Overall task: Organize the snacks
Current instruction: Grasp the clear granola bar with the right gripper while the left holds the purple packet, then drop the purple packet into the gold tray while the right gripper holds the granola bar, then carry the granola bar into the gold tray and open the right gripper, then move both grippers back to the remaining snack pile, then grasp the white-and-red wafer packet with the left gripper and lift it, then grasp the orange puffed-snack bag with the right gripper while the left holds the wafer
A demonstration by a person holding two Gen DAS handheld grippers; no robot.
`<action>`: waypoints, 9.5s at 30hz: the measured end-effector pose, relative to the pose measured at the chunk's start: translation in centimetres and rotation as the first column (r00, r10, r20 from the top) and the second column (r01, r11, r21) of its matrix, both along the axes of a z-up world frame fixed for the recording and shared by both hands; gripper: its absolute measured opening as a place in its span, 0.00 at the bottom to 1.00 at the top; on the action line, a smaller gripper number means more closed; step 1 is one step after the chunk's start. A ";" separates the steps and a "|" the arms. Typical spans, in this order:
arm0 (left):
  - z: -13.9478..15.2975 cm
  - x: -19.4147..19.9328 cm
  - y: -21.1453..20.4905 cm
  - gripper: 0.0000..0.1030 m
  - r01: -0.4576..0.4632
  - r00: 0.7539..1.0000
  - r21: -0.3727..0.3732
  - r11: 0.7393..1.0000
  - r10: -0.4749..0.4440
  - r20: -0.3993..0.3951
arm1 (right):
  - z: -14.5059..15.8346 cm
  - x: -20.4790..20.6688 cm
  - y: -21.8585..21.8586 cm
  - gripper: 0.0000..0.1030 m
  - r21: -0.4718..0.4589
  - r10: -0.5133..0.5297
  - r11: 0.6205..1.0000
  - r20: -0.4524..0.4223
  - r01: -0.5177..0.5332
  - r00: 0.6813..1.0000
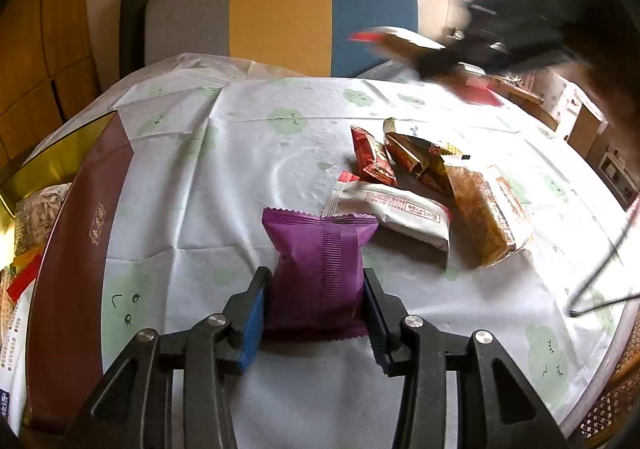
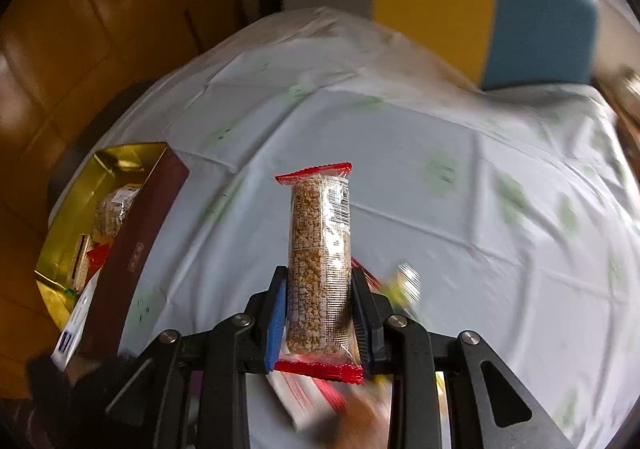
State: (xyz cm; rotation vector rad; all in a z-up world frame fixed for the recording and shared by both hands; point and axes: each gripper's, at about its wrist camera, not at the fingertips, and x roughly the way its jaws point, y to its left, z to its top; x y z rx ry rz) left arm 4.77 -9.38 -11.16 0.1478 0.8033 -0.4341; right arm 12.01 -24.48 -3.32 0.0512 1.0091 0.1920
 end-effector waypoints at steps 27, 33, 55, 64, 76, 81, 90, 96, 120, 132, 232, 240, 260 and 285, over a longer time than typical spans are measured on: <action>11.5 8.3 13.8 0.43 -0.241 0.966 -0.173 0.955 0.218 -0.141 | -6.8 -6.6 -8.7 0.29 -0.186 -0.287 0.951 -0.218 0.249 0.933; 9.2 12.8 16.6 0.43 -0.303 0.938 -0.117 0.946 0.274 -0.213 | -7.2 -6.3 -8.5 0.29 -0.185 -0.281 0.952 -0.218 0.243 0.935; 10.1 4.1 18.6 0.62 -0.445 0.893 -0.042 0.895 0.440 -0.096 | -7.1 -6.4 -7.2 0.29 -0.224 -0.258 0.951 -0.205 0.212 0.944; 9.6 0.8 18.6 0.62 -0.447 0.891 -0.022 0.894 0.443 -0.099 | -6.7 -6.7 -7.3 0.29 -0.220 -0.260 0.951 -0.197 0.216 0.945; 9.3 -0.6 19.1 0.63 -0.453 0.888 -0.028 0.891 0.448 -0.107 | -2.9 -7.9 -9.9 0.29 -0.100 -0.358 0.931 -0.050 0.352 0.932; 9.1 -0.8 19.9 0.63 -0.464 0.882 -0.040 0.885 0.457 -0.118 | -1.0 -8.0 -8.9 0.29 -0.038 -0.342 0.939 -0.013 0.342 0.939; 8.9 -1.3 23.2 0.63 -0.531 0.844 -0.064 0.845 0.521 -0.128 | 2.6 -6.1 0.6 0.29 0.109 -0.100 0.989 0.038 0.096 0.994; 8.3 -1.7 26.4 0.63 -0.599 0.797 -0.066 0.798 0.586 -0.146 | 3.0 -3.9 11.2 0.29 0.190 0.149 0.970 0.021 -0.150 0.989; 7.2 -1.8 28.8 0.63 -0.632 0.769 -0.080 0.771 0.612 -0.182 | -3.0 -5.6 28.5 0.31 0.008 0.527 0.846 -0.164 -0.533 0.834; 7.3 -1.9 29.1 0.63 -0.638 0.765 -0.073 0.766 0.621 -0.172 | -5.3 -3.0 29.8 0.28 0.017 0.499 0.862 -0.194 -0.506 0.845; 1.6 8.9 -5.6 0.54 -0.282 0.833 0.013 0.959 0.251 -0.493 | 0.6 -8.2 -13.5 0.84 0.123 -0.457 0.882 -0.002 0.454 0.889; 1.2 9.4 -9.1 0.58 -0.156 0.901 0.172 0.973 0.211 -0.378 | 0.7 -8.1 -13.2 0.85 0.134 -0.440 0.890 0.001 0.436 0.898; 0.8 1.4 -1.4 0.42 0.039 0.991 0.104 0.994 -0.025 -0.129 | -1.3 -7.3 -11.4 0.85 0.081 -0.344 0.933 -0.076 0.350 0.936; 0.6 0.4 0.4 0.42 0.026 0.995 0.015 1.000 -0.025 -0.093 | -5.7 -5.6 -5.0 0.58 -0.161 -0.164 0.977 -0.164 0.138 0.973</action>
